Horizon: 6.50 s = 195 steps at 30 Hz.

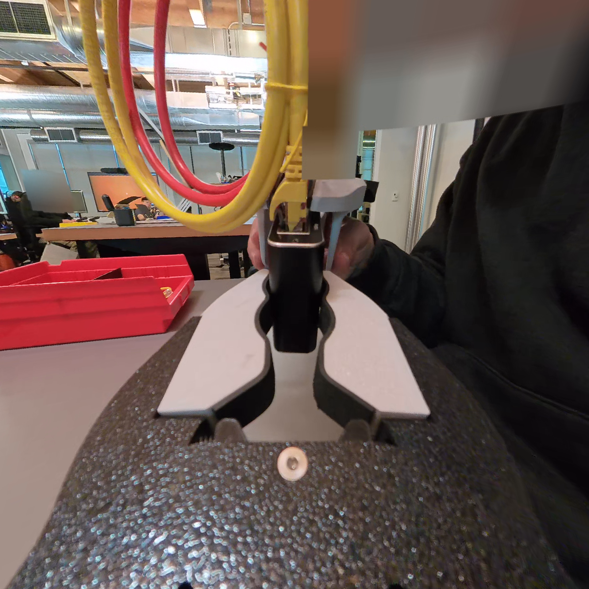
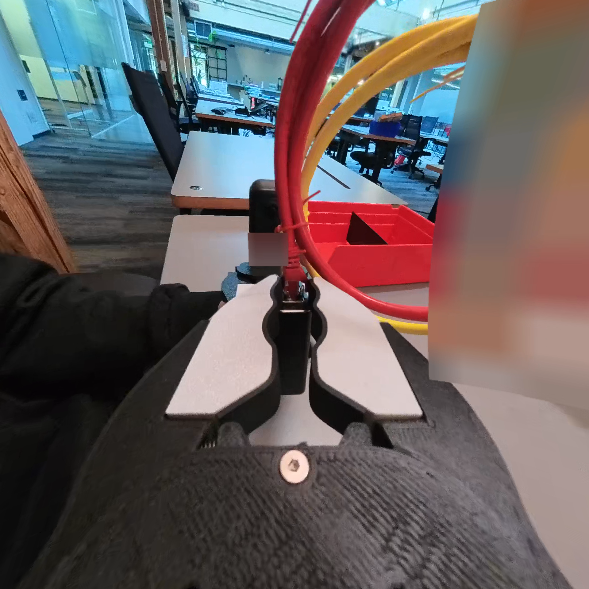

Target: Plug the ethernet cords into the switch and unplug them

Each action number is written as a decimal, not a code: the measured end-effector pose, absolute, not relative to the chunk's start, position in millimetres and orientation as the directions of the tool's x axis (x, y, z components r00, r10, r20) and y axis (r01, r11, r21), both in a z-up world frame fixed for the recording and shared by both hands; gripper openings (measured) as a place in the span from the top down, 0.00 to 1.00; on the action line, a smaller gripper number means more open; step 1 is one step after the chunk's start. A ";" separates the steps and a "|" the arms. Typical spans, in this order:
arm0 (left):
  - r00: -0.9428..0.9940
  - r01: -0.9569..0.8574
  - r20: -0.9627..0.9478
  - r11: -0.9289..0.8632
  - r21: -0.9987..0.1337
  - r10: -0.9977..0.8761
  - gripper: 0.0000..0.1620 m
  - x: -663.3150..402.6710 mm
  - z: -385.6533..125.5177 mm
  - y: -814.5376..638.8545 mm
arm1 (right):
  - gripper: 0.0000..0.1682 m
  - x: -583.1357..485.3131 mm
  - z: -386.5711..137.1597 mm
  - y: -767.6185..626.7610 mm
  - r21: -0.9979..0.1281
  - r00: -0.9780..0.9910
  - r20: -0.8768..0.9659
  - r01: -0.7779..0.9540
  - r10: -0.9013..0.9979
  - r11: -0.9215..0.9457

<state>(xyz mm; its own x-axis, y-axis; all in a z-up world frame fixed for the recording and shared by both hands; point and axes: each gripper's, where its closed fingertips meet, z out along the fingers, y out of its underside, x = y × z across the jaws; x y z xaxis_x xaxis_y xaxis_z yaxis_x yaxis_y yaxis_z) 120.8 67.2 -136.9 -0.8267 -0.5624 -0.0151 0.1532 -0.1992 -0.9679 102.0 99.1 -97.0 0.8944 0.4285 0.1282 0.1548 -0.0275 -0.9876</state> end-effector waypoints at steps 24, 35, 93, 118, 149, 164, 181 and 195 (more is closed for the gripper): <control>-0.831 0.154 -0.042 -0.156 -0.976 -0.555 0.84 127.5 -150.5 64.3 | 0.91 103.8 -108.7 102.8 -0.983 0.887 0.137 0.177 0.440 -0.050; -0.833 0.157 -0.052 -0.145 -0.977 -0.550 0.84 124.5 -150.8 63.8 | 0.91 101.1 -109.3 101.6 -0.985 0.892 0.121 0.161 0.436 -0.056; -0.620 -0.161 0.004 0.123 -0.979 -0.785 0.84 158.4 -175.0 83.3 | 0.91 150.6 -121.7 99.7 -0.906 0.770 -0.415 -0.400 0.485 -0.140; -0.577 -0.219 0.115 0.017 -0.976 -0.809 0.84 174.0 -187.7 88.0 | 0.91 170.1 -136.6 107.3 -0.844 0.692 -0.536 -0.459 0.483 -0.279; -0.593 -0.239 0.204 -0.072 -0.968 -0.779 0.84 204.0 -205.2 106.1 | 0.91 199.9 -156.2 130.1 -0.852 0.747 -0.509 -0.366 0.427 -0.375; -0.577 -0.277 0.207 -0.049 -0.960 -0.790 0.84 200.9 -212.8 104.8 | 0.91 200.1 -164.4 126.9 -0.815 0.719 -0.564 -0.402 0.407 -0.418; -0.583 -0.206 0.231 -0.134 -0.969 -0.779 0.84 199.1 -194.4 104.8 | 0.92 198.5 -148.3 128.4 -0.888 0.786 -0.424 -0.262 0.450 -0.378; -0.576 -0.201 0.230 -0.137 -0.970 -0.784 0.84 199.1 -194.2 104.3 | 0.91 197.5 -147.3 128.6 -0.896 0.802 -0.395 -0.228 0.448 -0.382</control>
